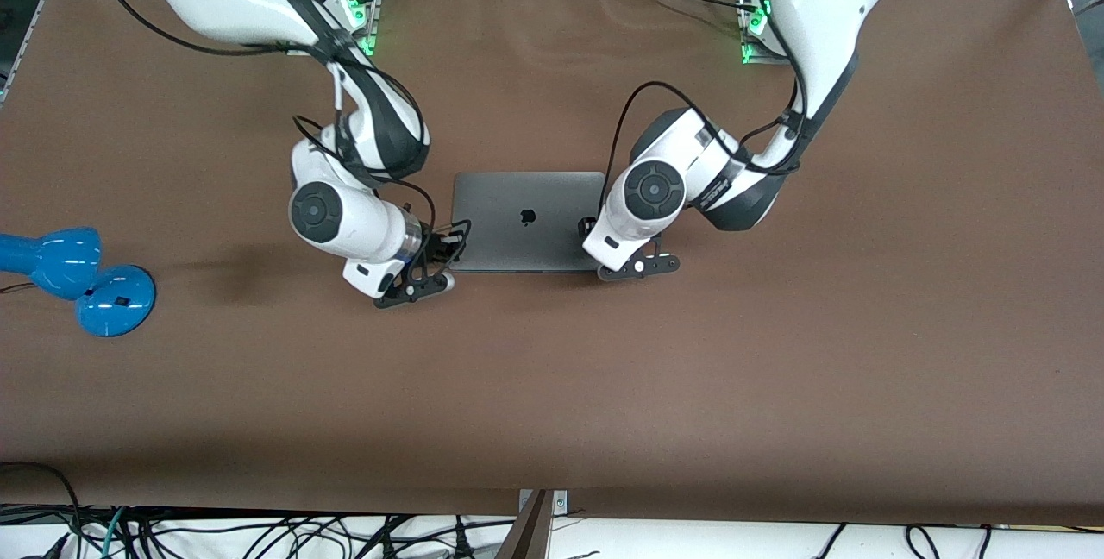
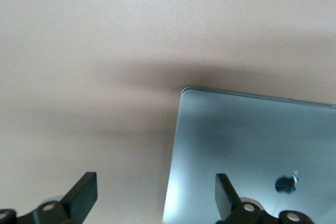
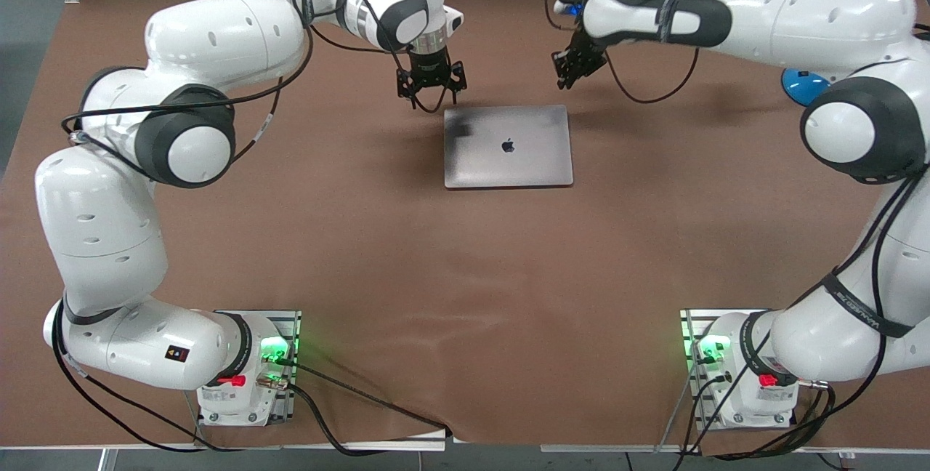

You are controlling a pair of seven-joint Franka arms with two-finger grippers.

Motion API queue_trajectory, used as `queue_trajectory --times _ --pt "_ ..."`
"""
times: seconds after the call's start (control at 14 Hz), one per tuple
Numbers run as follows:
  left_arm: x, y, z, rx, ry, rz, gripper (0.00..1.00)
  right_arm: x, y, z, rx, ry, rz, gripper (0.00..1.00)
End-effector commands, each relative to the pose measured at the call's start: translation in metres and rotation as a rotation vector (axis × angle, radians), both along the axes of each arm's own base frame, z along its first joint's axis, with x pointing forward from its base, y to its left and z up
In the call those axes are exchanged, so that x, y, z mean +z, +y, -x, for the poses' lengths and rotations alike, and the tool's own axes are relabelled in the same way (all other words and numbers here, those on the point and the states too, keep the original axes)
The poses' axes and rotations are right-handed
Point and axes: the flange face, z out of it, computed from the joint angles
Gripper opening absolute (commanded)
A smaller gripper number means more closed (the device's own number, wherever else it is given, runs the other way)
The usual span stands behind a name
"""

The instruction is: Close laptop with both arms from behind

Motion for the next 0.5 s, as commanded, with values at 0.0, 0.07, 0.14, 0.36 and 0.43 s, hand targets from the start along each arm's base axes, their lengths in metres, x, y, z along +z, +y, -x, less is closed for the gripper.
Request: queue_trajectory --times 0.0,0.07,0.14,0.36,0.43 --pt "0.039 0.022 0.025 -0.052 -0.043 -0.051 1.00 0.067 -0.030 0.002 -0.046 0.052 0.023 0.63" --pt "0.054 0.032 0.029 -0.063 -0.061 -0.058 1.00 0.084 -0.044 0.003 -0.052 0.055 0.038 0.67" --pt "0.070 0.044 0.033 -0.099 -0.082 -0.060 1.00 0.104 -0.056 0.003 -0.060 0.042 0.050 0.71" --pt "0.112 0.082 0.033 -0.128 -0.111 -0.070 1.00 0.169 -0.103 0.010 -0.114 0.003 0.099 0.92" --pt "0.126 0.097 0.032 -0.161 -0.102 -0.081 1.00 0.191 -0.123 0.009 -0.143 -0.022 0.111 0.98"
